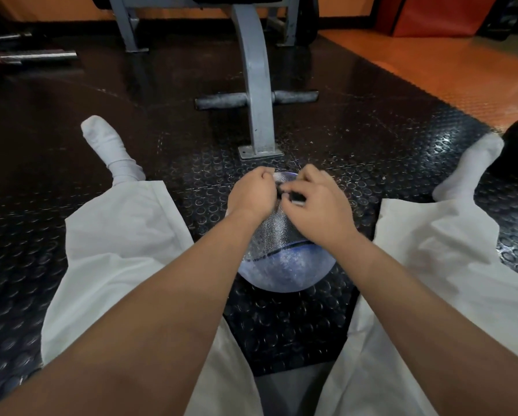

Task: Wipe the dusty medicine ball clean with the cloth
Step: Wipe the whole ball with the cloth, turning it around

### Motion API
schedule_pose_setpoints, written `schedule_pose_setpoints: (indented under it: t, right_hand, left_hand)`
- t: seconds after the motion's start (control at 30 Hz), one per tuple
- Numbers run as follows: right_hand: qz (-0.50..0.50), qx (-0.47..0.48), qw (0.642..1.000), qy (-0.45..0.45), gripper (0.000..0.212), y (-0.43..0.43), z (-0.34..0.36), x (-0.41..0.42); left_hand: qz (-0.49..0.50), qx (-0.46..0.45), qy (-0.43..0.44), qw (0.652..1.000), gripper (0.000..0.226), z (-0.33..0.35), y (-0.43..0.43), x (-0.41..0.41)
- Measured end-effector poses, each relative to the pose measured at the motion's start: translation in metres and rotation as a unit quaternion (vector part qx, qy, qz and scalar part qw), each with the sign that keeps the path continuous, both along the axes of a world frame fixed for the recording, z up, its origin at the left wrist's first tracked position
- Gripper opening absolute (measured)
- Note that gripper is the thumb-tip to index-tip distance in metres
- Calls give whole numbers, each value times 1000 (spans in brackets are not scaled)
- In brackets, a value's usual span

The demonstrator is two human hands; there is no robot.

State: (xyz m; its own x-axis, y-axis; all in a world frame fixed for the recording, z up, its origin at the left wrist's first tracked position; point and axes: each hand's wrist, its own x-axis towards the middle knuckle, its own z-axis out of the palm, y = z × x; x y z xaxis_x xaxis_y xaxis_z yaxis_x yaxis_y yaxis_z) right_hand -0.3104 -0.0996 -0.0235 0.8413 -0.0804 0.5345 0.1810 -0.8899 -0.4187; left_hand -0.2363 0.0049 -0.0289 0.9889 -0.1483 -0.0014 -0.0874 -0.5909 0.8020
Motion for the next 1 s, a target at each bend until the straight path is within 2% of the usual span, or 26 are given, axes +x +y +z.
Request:
schedule_pose_setpoints:
  t: [0.13, 0.27, 0.37, 0.43, 0.57, 0.63, 0.73, 0.87, 0.93, 1.0]
  right_hand:
    - [0, 41, 999, -8, 24, -9, 1, 2]
    - [-79, 68, 990, 96, 23, -14, 13, 49]
    - [-84, 54, 985, 138, 29, -11, 18, 61]
    - [-61, 39, 991, 111, 27, -5, 16, 48]
    - [-6, 23, 1000, -11, 24, 9, -2, -2]
    - [-6, 23, 1000, -15, 25, 3, -4, -10]
    - [-50, 43, 997, 36, 23, -7, 5, 11]
    - [-123, 62, 978, 156, 30, -8, 23, 50]
    - [-125, 45, 976, 173, 34, -4, 27, 54]
    - [-121, 31, 981, 146, 33, 1, 26, 43]
  left_hand:
    - [-21, 34, -21, 999, 42, -1, -2, -4]
    - [-15, 41, -49, 998, 43, -3, 1, -7]
    - [9, 29, -39, 999, 42, -4, 1, -5]
    - [23, 19, -20, 999, 41, -3, 2, 1]
    - [13, 3, 1, 1000, 41, 0, 1, 8]
    - [-2, 5, 0, 1000, 41, -2, -1, 6]
    - [-16, 20, -22, 999, 42, -3, -4, 0]
    - [4, 39, -52, 998, 43, -2, -9, -10]
    - [24, 37, -42, 998, 41, -1, -10, -7]
    - [27, 33, -19, 999, 39, 1, -10, 0]
